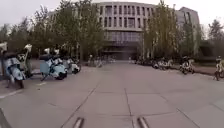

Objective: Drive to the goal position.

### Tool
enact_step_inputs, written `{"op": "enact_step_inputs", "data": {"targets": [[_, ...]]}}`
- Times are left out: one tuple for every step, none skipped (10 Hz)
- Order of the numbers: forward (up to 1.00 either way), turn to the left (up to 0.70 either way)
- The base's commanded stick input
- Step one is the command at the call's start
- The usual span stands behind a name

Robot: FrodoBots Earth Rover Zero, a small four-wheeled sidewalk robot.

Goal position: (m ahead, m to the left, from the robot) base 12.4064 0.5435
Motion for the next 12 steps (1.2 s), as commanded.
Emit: {"op": "enact_step_inputs", "data": {"targets": [[0.70, 0.00], [0.70, 0.00], [0.70, 0.00], [0.70, 0.00], [0.70, 0.00], [0.70, 0.00], [0.70, 0.00], [0.70, 0.00], [0.70, 0.00], [0.70, 0.00], [0.70, 0.00], [0.70, 0.00]]}}
